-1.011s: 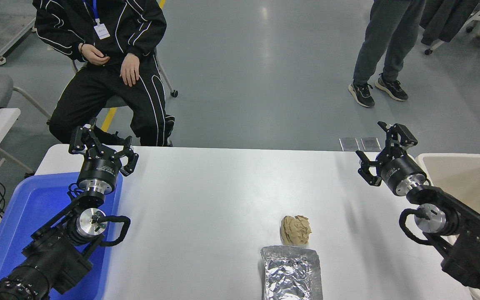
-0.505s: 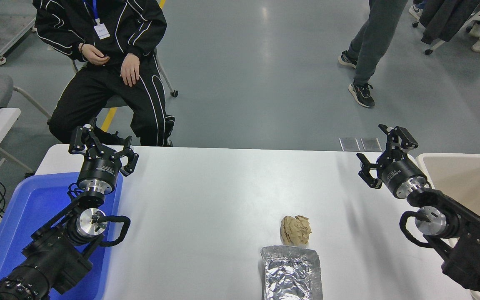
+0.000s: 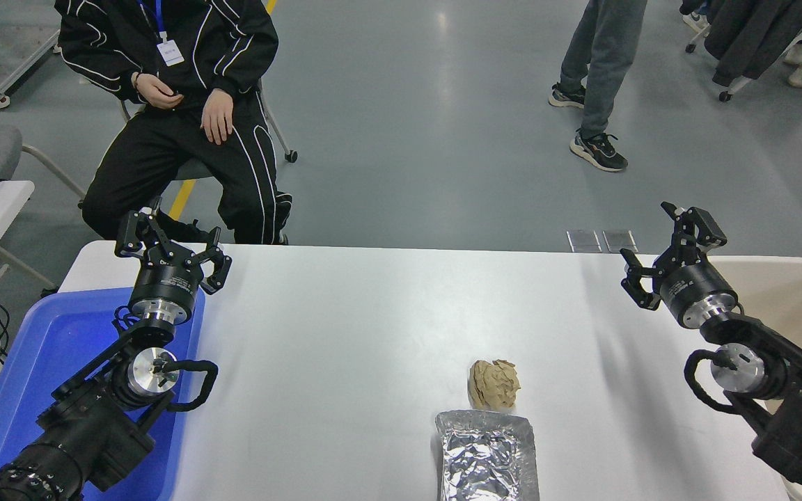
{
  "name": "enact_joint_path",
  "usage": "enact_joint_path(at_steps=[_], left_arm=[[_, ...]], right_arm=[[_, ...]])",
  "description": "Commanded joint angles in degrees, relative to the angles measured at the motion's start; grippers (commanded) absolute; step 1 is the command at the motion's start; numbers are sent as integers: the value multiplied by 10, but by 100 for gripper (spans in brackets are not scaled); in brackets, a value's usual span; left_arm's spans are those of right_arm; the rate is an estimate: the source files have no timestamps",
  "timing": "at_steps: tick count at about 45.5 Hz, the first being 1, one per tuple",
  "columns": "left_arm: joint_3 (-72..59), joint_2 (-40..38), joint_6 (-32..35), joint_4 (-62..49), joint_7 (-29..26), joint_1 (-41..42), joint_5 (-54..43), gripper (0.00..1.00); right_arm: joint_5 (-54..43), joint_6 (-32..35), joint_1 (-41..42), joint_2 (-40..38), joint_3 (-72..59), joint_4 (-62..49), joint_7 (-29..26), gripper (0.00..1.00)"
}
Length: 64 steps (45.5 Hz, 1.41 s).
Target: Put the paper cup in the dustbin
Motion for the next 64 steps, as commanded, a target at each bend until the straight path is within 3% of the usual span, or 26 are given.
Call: enact_joint_path(at_steps=[1,53,64], left_arm=[[0,0,0,0,0,0,0,100],[0,0,0,0,0,0,1,100],[0,0,0,0,0,0,0,100]], right_arm=[[0,-2,8,-2,0,-6,1,99],[-8,-12,35,-23,-9,-54,0,99],[-10,-10,76,-85,-70,-35,-4,99]])
